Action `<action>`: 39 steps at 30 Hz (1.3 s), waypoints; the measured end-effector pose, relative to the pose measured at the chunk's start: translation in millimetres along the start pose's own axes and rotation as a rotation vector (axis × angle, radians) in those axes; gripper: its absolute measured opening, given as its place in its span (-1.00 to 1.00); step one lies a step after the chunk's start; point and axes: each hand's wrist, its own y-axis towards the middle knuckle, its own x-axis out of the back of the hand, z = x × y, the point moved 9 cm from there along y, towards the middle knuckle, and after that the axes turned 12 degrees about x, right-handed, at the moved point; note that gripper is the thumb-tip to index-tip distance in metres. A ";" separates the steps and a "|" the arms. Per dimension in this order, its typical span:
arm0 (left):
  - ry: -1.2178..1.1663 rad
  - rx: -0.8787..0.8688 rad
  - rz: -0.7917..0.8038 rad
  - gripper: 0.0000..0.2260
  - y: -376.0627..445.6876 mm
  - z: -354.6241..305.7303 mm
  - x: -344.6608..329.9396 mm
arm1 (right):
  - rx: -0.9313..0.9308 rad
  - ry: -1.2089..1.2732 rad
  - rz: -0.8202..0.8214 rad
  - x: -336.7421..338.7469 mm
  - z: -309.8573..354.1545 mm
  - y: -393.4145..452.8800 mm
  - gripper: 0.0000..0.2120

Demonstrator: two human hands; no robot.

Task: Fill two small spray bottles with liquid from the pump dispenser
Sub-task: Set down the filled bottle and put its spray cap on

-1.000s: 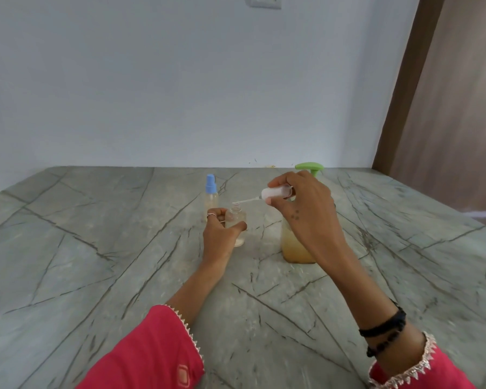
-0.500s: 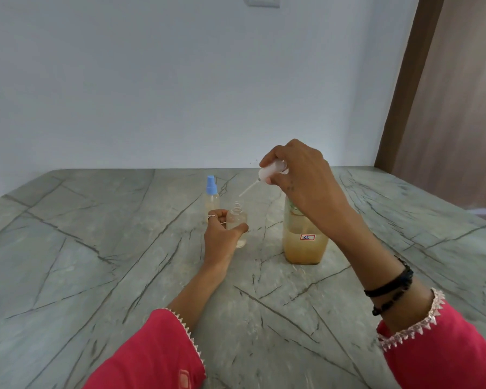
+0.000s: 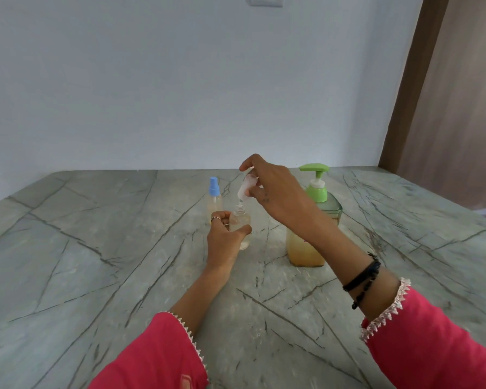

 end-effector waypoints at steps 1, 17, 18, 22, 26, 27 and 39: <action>0.001 0.001 0.000 -0.64 0.1 0.0 -0.1 | -0.005 0.026 -0.007 -4.1 -1.2 1.3 -0.70; 0.027 -0.011 0.018 -0.63 6.5 4.9 -1.3 | -0.031 0.215 -0.163 -51.3 -31.0 -10.0 -0.64; 0.031 -0.011 0.017 -0.62 7.0 5.1 -1.4 | -0.053 0.251 -0.184 -52.1 -35.3 -10.6 -0.65; 0.038 -0.012 0.012 -0.62 8.6 6.1 -1.4 | -0.063 0.377 -0.239 -55.3 -42.0 -13.8 -0.67; 0.040 -0.026 0.007 -0.64 7.8 4.5 0.1 | -0.031 0.485 -0.239 -57.8 -39.0 -16.6 -0.68; 0.043 -0.028 0.005 -0.64 7.6 4.2 0.2 | -0.043 0.508 -0.249 -57.3 -40.5 -17.3 -0.69; 0.033 -0.072 0.021 -0.68 3.0 -2.2 -1.7 | -0.203 0.621 -0.374 -72.0 -56.9 -28.0 -0.49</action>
